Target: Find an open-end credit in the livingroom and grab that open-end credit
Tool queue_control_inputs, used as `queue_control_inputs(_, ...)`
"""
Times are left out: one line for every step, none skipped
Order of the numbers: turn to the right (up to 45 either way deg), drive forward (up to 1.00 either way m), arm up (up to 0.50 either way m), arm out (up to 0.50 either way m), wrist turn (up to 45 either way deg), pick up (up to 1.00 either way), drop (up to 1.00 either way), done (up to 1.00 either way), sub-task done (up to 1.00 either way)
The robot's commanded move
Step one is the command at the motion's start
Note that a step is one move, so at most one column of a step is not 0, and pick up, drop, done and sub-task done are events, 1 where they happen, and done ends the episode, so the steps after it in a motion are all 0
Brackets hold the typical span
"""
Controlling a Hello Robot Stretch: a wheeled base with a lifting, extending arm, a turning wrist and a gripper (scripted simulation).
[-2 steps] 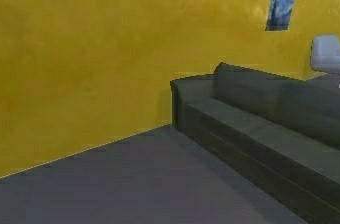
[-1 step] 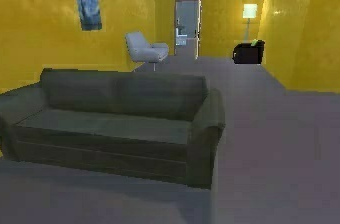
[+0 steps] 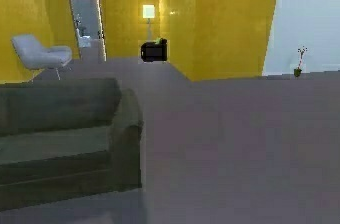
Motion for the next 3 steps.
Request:
queue_control_inputs(0.0,0.1,0.0,0.0,0.0,0.0,0.0,0.0,0.0)
queue_control_inputs(45.0,0.0,0.0,0.0,0.0,0.0,0.0,0.0,0.0)
queue_control_inputs(45.0,0.0,0.0,0.0,0.0,0.0,0.0,0.0,0.0)
